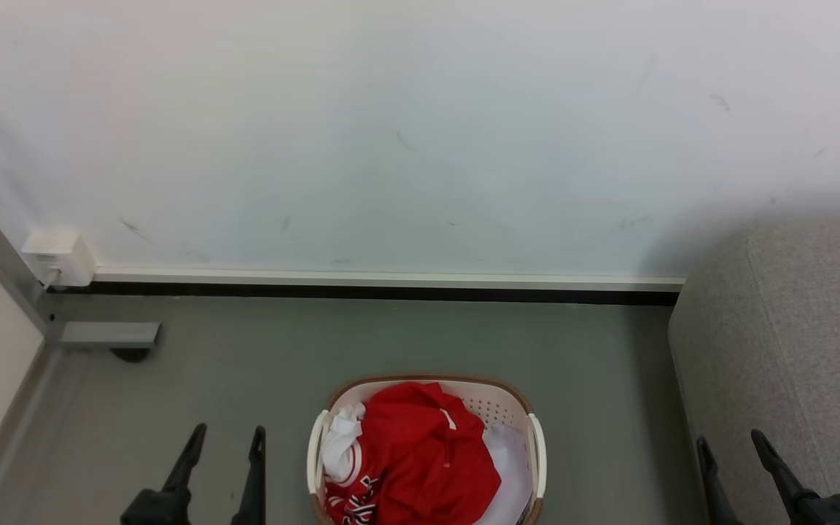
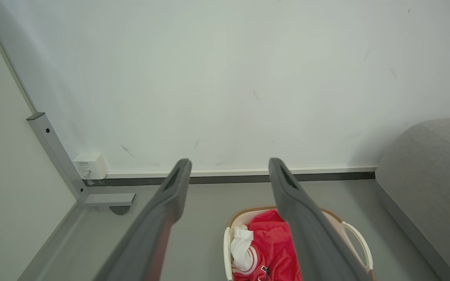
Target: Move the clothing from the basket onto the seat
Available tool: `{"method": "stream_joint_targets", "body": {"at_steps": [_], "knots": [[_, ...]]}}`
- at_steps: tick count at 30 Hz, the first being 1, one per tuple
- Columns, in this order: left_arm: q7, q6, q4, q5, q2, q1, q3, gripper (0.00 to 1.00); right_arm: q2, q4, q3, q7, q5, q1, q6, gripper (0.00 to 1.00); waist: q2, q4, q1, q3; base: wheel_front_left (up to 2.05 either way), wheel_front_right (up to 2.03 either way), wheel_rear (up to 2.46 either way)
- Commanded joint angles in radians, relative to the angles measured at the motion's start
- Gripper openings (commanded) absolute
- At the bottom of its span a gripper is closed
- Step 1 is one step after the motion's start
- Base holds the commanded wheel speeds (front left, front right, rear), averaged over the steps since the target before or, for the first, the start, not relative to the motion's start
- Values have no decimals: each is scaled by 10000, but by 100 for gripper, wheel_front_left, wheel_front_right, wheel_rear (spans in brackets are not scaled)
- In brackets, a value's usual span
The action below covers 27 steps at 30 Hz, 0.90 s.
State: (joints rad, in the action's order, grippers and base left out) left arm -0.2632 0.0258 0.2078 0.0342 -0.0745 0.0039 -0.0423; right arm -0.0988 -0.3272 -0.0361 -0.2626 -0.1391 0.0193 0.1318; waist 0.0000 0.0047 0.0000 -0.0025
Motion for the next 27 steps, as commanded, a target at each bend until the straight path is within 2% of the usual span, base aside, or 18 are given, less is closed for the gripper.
{"method": "stream_joint_targets", "body": {"at_steps": [1,11,17,23,27], "knots": [[-24,27,-7,-60,-15,82,21,100,-100,-40,-22,-36,50,-25,-21,100,0,-10,0,4,0,0,0],[-23,62,-29,-20,19,72,132,100,-111,-69,-56,-34,-10,37,-21,100,0,-129,0,0,0,0,0],[-18,232,-5,-85,-38,-360,63,100,-141,79,-78,-36,-45,232,-21,100,0,-357,0,177,0,0,0],[-17,418,296,-216,-90,-1475,-229,100,-108,468,-67,-34,-62,613,-21,100,0,-647,0,995,0,0,0],[-17,544,1095,-384,-82,-2449,-597,100,-58,781,-14,-33,-52,1024,-21,100,0,-882,0,1780,0,0,0]]}}
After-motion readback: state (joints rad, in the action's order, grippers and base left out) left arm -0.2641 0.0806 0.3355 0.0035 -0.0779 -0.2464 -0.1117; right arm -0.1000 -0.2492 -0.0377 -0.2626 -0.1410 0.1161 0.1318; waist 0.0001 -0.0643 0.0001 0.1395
